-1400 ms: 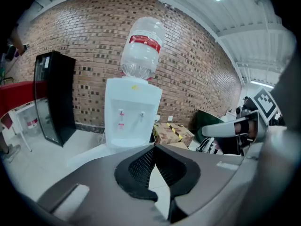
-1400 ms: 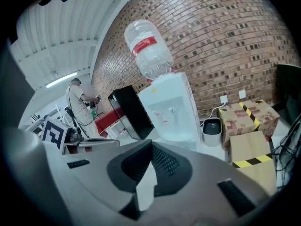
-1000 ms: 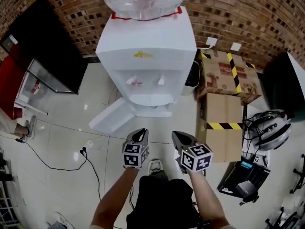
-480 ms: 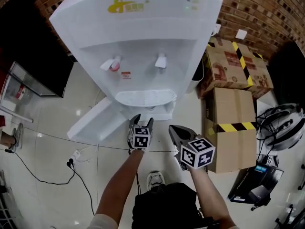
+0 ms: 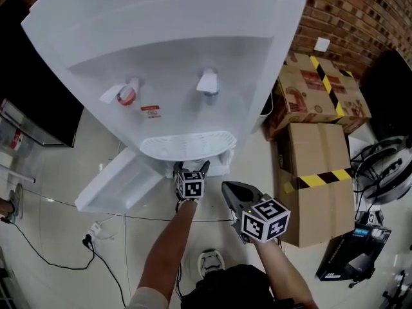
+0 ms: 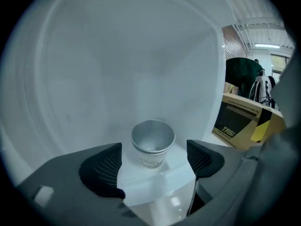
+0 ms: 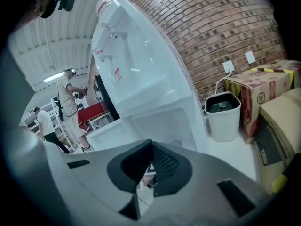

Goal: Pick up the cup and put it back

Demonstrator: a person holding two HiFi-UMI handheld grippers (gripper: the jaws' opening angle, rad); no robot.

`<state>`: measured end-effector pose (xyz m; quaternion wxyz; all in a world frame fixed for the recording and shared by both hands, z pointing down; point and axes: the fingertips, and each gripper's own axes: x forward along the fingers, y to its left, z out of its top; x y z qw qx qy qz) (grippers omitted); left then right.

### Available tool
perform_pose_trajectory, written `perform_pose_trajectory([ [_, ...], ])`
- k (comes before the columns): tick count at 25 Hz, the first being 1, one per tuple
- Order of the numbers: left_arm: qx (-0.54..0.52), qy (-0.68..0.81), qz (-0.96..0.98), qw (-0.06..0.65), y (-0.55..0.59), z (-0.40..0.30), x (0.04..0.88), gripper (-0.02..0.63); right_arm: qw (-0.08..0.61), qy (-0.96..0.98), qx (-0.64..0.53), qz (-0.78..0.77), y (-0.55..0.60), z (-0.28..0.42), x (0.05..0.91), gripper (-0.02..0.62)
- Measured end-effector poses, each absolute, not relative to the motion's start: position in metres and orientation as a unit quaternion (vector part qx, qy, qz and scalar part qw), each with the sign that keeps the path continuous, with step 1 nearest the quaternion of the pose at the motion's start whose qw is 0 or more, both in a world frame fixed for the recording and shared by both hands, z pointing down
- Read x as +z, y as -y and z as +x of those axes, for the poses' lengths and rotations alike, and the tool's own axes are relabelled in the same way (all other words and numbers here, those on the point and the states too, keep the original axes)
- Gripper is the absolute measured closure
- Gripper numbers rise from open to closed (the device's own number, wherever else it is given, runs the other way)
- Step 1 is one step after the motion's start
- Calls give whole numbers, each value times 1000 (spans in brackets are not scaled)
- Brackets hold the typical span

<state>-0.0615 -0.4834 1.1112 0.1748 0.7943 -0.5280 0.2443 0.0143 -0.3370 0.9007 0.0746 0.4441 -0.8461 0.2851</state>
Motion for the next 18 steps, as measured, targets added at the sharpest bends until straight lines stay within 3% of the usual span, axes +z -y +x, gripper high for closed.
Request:
perform_pose_trajectory([
  [9, 247, 539, 783, 187, 506, -56, 1127, 163, 66, 846, 285, 446, 340, 24, 902, 583],
  [12, 248, 537, 788, 171, 508, -52, 1124, 239, 58, 842, 289, 452, 340, 31, 903, 583],
  [18, 231, 536, 791, 185, 496, -53, 1114, 250, 48, 830, 306, 465, 339, 40, 898, 583],
])
